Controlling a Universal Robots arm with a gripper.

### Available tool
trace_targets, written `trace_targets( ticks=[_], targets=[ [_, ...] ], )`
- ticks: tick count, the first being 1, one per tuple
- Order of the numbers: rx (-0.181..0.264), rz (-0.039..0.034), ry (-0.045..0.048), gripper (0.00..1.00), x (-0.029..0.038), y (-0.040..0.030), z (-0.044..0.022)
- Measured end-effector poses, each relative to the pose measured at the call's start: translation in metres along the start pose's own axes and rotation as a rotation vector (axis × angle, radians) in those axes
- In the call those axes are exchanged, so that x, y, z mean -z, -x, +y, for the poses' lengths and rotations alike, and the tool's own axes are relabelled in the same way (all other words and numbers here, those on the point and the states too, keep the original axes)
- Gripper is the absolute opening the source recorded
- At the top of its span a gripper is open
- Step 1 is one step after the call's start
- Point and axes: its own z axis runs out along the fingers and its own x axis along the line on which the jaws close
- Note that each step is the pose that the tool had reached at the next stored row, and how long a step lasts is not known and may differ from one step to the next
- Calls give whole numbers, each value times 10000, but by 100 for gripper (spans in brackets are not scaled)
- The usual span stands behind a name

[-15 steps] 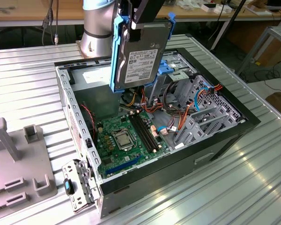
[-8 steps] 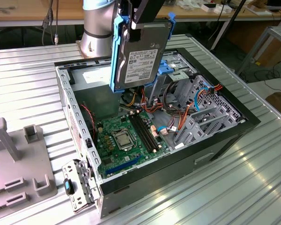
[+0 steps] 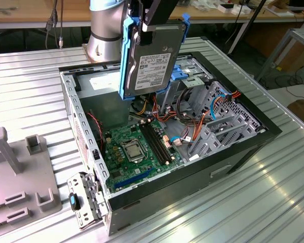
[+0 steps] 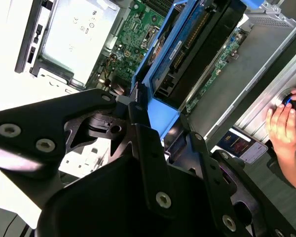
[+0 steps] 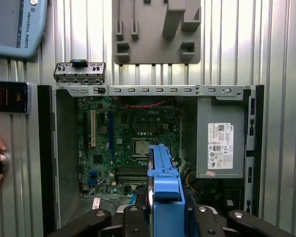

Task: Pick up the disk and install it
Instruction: 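Insert the disk into the insertion slot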

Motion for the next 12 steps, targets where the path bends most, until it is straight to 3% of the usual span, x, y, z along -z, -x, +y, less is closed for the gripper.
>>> trace_targets(
  ticks=[2, 4, 7, 10, 12],
  targets=[
    [1, 0, 1, 37, -1, 0, -9],
    [-1, 1, 0, 37, -5, 0, -64],
    [-1, 5, 0, 37, -39, 2, -325],
    [5, 104, 0, 37, -56, -38, -350],
    [7, 146, -1, 37, -74, -136, -353]
  ],
)
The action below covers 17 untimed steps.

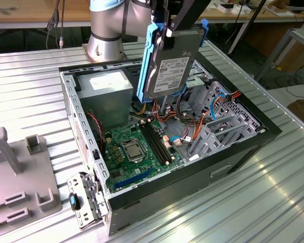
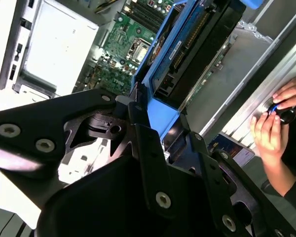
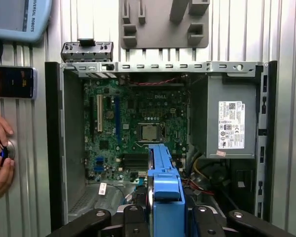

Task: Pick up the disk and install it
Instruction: 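Insert the disk into the insertion slot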

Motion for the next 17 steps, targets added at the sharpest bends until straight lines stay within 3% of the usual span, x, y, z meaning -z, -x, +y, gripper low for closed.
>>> trace_targets(
  ticks=[4, 8, 12, 15, 17],
  targets=[
    [3, 47, 0, 37, -25, -145, -7],
    [3, 63, 1, 37, -63, -365, -31],
    [4, 69, 0, 37, -86, -468, -90],
    [4, 71, 0, 37, -116, -491, -264],
    [4, 73, 0, 37, -139, -492, -424]
  ],
)
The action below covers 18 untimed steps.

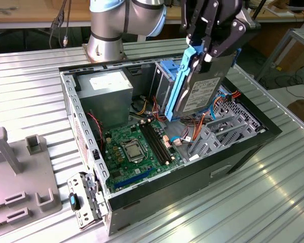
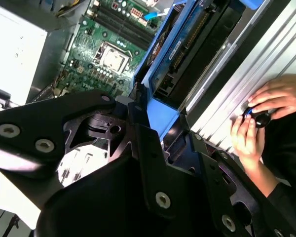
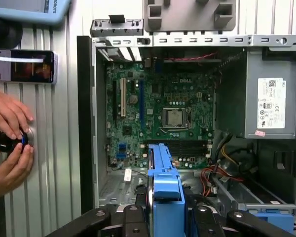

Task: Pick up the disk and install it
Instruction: 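Insert the disk into the insertion slot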

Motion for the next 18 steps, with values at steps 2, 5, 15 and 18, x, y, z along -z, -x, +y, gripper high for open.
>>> trace_targets(
  ticks=[2, 5, 15, 18],
  targets=[
    [0, -1, -1, 37, -15, 0, -93],
    [0, 0, 0, 37, -44, -2, -294],
    [0, 2, 0, 37, -125, -187, -587],
    [-1, 1, 0, 37, -150, -260, -639]
  ],
)
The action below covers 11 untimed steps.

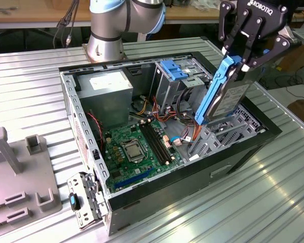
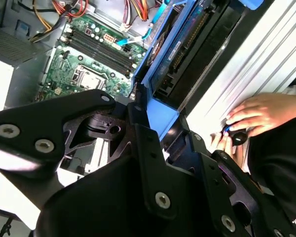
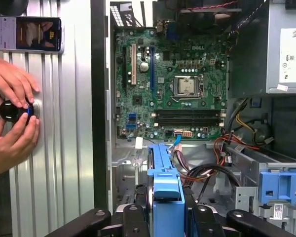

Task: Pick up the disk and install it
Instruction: 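Insert the disk into the insertion slot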

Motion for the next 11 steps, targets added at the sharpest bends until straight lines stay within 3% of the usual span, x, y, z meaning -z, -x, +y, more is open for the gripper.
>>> trace_targets(
  ticks=[6, 11],
  targets=[
    [3, 19, 0, 37, -58, -42, -234],
    [3, 22, 0, 37, -108, -63, -318]
  ],
)
